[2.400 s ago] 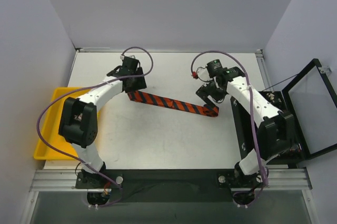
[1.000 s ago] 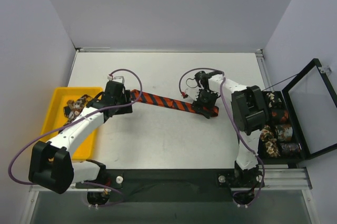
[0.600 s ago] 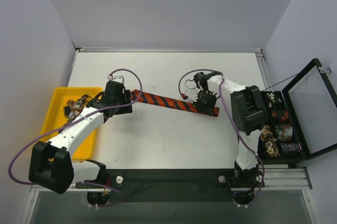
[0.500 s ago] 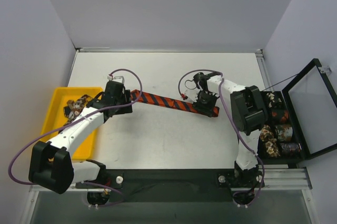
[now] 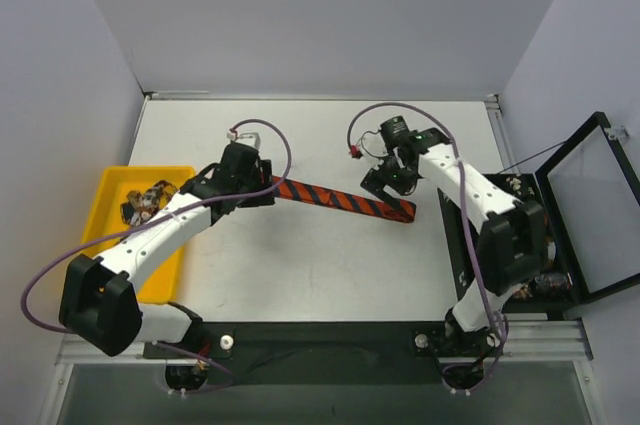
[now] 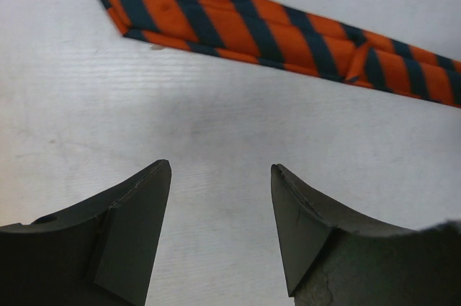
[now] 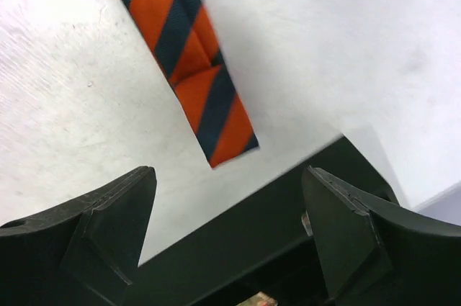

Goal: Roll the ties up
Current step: Roll the tie

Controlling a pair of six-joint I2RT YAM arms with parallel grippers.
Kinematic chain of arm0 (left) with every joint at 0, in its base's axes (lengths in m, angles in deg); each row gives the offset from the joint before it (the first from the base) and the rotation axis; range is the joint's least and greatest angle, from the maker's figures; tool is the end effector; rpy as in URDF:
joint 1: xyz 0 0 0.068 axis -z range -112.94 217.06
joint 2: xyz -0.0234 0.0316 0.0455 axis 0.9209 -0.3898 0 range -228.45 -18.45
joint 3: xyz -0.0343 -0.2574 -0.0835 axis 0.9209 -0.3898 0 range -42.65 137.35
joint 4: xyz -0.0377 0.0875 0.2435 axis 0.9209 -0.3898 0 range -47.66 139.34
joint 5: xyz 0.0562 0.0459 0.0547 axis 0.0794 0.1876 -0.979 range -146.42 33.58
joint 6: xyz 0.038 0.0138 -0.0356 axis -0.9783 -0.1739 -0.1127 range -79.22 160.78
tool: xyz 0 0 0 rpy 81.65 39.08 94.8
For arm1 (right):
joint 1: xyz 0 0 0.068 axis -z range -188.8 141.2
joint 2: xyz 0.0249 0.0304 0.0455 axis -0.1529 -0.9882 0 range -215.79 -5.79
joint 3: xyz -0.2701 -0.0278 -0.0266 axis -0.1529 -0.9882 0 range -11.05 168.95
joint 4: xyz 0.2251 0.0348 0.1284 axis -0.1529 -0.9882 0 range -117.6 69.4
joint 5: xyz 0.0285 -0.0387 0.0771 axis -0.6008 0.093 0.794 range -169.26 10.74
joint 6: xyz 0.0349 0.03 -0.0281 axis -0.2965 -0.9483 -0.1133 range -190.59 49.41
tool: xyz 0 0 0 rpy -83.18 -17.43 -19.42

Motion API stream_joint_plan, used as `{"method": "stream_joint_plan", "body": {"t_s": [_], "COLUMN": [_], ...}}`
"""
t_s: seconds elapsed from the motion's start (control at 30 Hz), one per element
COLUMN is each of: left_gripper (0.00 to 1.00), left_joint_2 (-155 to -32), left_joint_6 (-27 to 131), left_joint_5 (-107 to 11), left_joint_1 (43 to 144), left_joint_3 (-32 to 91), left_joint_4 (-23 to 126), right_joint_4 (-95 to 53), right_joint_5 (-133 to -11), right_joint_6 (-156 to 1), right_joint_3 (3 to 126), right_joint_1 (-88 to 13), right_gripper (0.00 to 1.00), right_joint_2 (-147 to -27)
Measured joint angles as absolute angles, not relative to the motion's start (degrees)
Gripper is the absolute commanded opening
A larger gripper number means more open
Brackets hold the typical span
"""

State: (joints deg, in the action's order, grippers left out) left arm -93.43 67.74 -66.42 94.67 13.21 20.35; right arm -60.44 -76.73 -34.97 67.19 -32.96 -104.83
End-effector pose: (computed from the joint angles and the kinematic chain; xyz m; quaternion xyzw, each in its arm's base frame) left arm 0.2471 -0.1221 0.2638 -0.0258 0.9306 -0.0908 0.3537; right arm 0.3329 0.1510 0.2479 -0.4869 0.8357 -0.0041 0.2542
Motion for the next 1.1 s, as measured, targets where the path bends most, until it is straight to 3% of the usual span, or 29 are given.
{"method": "stream_joint_plan", "body": {"t_s": [0.17, 0.53, 0.77, 1.1], "left_gripper": [0.69, 0.69, 0.68, 0.67], "left_joint_2": [-101.3, -127.1, -138.6, -144.1], "left_joint_6": [71.7, 78.0, 78.8, 77.4], "left_joint_5": [-65.2, -59.0, -57.3, -57.2], "left_joint_1": [103.2, 115.4, 118.8, 120.1], "left_joint_3": [23.5, 44.1, 52.3, 59.1], "left_joint_4": [21.0, 26.1, 29.0, 30.0], "right_joint_4": [-56.7, -42.4, -32.9, -24.3], "right_joint_5": [-75.7, -78.0, -76.4, -69.3], "right_joint_6": [-47.0, -81.1, -92.9, -99.9], "right_joint_3": [64.6, 39.7, 33.2, 29.2], "right_joint_1": [-29.2, -25.4, -19.5, -13.5], "right_gripper": [0.87, 0.64, 0.59, 0.59], "right_joint_2": [-91.0, -74.1, -72.8, -79.0]}}
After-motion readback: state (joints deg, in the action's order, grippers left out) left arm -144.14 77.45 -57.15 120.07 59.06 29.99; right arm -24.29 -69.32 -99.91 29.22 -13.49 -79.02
